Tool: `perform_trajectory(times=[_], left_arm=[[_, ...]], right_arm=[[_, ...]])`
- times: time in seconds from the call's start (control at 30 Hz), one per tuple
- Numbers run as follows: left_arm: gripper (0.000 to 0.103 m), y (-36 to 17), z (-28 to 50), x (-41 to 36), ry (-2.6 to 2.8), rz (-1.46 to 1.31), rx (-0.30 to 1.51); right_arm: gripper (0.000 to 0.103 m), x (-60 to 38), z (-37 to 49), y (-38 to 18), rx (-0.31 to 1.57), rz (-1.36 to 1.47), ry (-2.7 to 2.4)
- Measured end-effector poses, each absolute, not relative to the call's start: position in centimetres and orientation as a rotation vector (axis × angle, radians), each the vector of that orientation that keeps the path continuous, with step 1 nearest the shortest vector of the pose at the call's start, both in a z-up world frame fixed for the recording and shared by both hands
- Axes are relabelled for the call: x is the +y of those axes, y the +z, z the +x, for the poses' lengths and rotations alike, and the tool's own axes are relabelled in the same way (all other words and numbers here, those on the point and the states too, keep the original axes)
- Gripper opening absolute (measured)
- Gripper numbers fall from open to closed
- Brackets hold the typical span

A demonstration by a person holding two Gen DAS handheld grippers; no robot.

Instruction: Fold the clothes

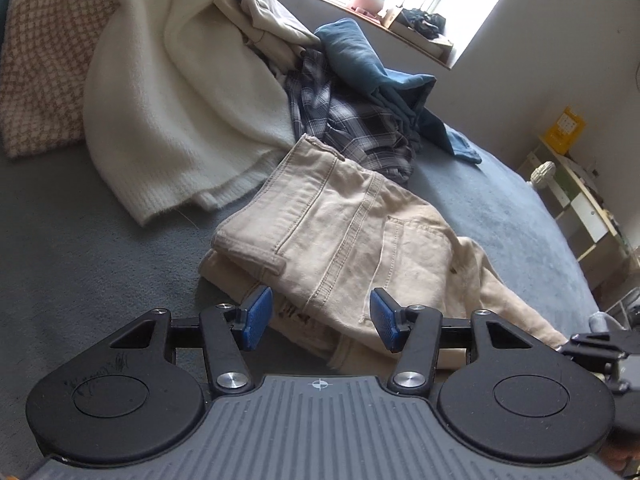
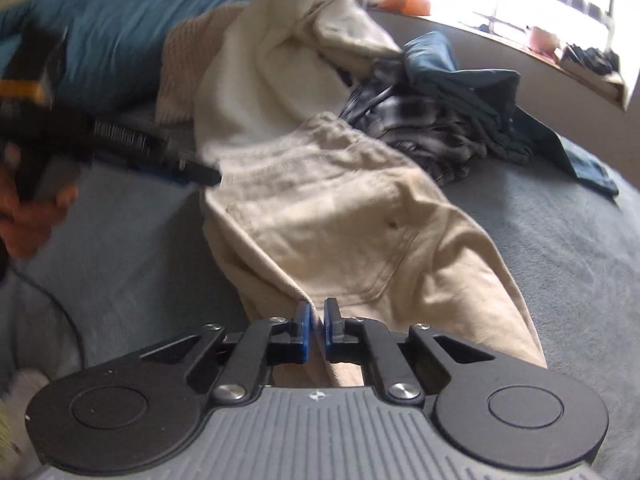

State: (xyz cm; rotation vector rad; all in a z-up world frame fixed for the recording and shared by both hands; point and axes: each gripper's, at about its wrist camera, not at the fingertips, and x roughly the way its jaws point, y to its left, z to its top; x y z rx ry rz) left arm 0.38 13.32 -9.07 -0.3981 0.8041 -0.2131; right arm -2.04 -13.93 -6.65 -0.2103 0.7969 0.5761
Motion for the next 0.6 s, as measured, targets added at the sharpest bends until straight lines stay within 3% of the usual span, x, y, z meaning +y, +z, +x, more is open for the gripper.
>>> perform_trajectory(times=[0.17,0.37,0.6], left_arm=[[0.062,-9.2,0.3,13.0,-0.255,-0.394,0.806],[0.062,-8.6,-0.1,11.9,-0.309,-0.346,0.787],[0.063,-9.4,0.4,11.4,-0.32,-0.354,0.82]], right_arm=[[0.002,-16.3,0.0,-4.8,0.739,-0.129,0.483],[0.0,-21.6,4.6,-2.5,0.65,-0.009,0.272],[0.0,-27.9,5.7,-4.0,0.729,0.231,0.198]])
